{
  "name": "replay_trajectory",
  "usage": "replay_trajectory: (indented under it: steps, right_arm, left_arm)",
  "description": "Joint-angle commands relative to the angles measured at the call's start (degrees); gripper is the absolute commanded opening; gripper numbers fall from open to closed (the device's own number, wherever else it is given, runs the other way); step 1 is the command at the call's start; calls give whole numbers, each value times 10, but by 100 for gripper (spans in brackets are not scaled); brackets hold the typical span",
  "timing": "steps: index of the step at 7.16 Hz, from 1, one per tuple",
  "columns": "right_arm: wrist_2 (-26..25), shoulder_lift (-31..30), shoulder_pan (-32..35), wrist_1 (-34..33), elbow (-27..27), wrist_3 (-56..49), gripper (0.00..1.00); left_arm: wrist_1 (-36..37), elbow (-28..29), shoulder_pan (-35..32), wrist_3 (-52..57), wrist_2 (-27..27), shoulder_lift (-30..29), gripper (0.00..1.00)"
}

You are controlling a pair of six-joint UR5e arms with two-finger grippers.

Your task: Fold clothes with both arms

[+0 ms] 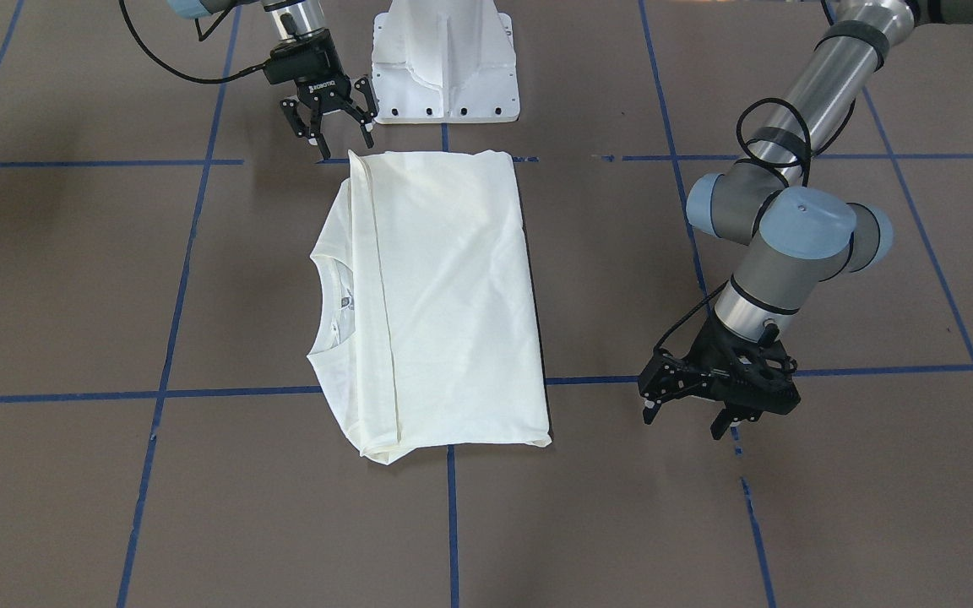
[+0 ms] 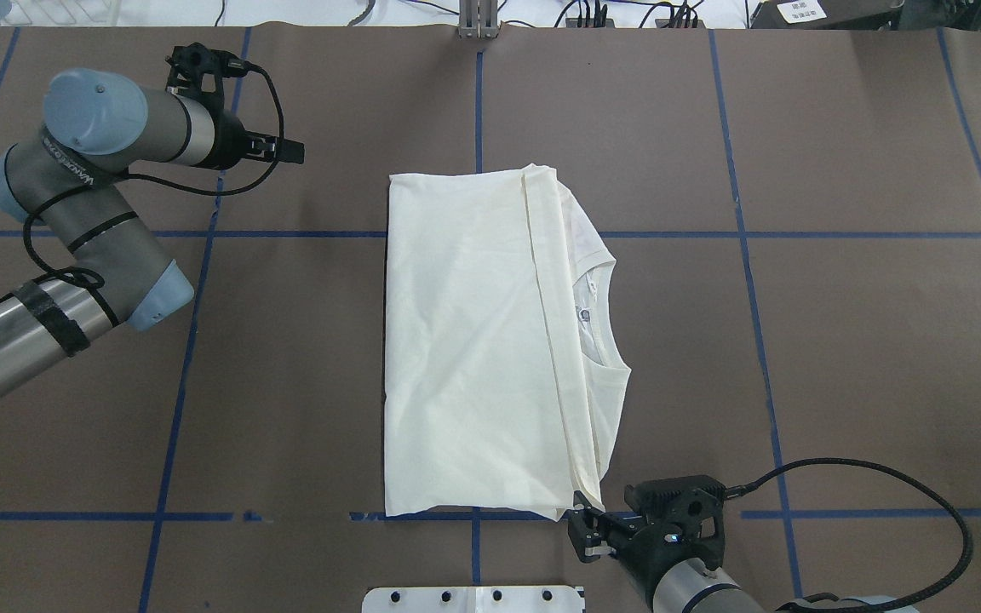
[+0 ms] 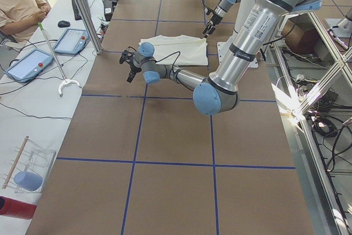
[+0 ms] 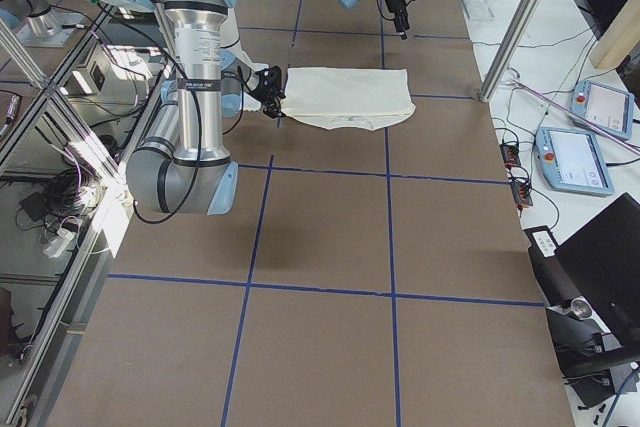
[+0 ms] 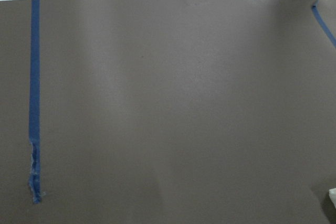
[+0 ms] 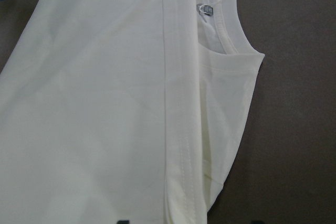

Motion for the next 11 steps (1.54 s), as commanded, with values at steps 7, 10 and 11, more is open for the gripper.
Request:
replay_trajectory:
  steps: [7, 10, 11]
  right_arm:
    - [-21, 2, -6, 5, -12, -10, 0]
    - [-28, -52, -6, 19, 8, 76, 0]
    - [-50, -67, -33, 20, 8, 129, 0]
  left_arm:
    - [0, 0, 0, 1, 0, 0, 100]
    - [0, -1, 1, 0, 1, 0, 100]
    - [0, 0, 1, -1, 1, 0, 100]
